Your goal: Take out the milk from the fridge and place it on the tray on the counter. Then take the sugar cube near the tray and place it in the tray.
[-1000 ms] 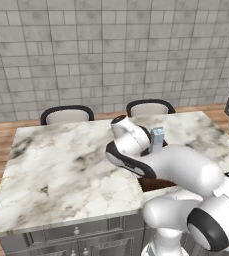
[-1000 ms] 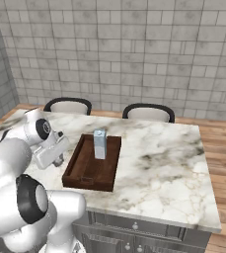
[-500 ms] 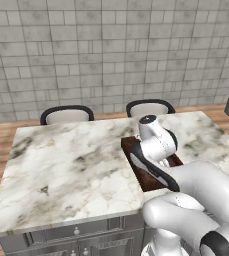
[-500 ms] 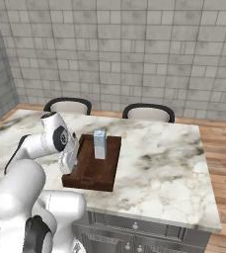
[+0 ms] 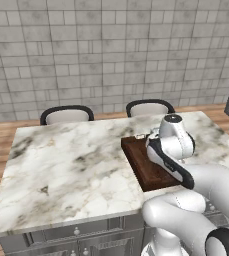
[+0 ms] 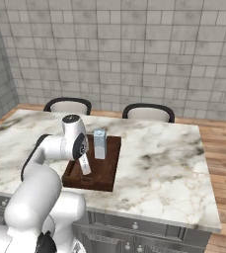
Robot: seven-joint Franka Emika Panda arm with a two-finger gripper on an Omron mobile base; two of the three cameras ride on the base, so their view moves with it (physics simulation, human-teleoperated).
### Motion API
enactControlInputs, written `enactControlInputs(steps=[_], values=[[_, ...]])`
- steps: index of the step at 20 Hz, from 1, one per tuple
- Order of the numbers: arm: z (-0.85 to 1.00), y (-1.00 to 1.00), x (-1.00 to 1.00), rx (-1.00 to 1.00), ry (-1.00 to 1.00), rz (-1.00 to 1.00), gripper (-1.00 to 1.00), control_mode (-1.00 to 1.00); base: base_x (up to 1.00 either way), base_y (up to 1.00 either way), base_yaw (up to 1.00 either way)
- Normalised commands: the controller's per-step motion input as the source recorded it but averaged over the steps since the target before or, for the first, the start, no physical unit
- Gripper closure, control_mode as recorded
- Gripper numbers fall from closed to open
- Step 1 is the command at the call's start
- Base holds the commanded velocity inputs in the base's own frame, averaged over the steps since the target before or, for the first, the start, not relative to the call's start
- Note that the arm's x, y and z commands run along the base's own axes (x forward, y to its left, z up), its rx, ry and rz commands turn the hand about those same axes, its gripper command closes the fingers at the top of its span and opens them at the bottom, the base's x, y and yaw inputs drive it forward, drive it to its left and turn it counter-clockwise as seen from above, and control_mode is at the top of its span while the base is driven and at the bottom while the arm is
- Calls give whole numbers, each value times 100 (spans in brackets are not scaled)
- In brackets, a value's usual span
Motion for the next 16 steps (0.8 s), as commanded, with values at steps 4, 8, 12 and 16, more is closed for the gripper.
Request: enactControlInputs(steps=[4, 8, 12, 16], values=[[14, 0, 0, 1, 0, 34, 100, -100, 0, 0, 0], [0, 0, 17, -5, 1, 26, 100, -100, 0, 0, 0], [0, 0, 11, -16, 0, 24, 100, -100, 0, 0, 0], [-9, 0, 2, -11, 1, 16, 100, -100, 0, 0, 0]])
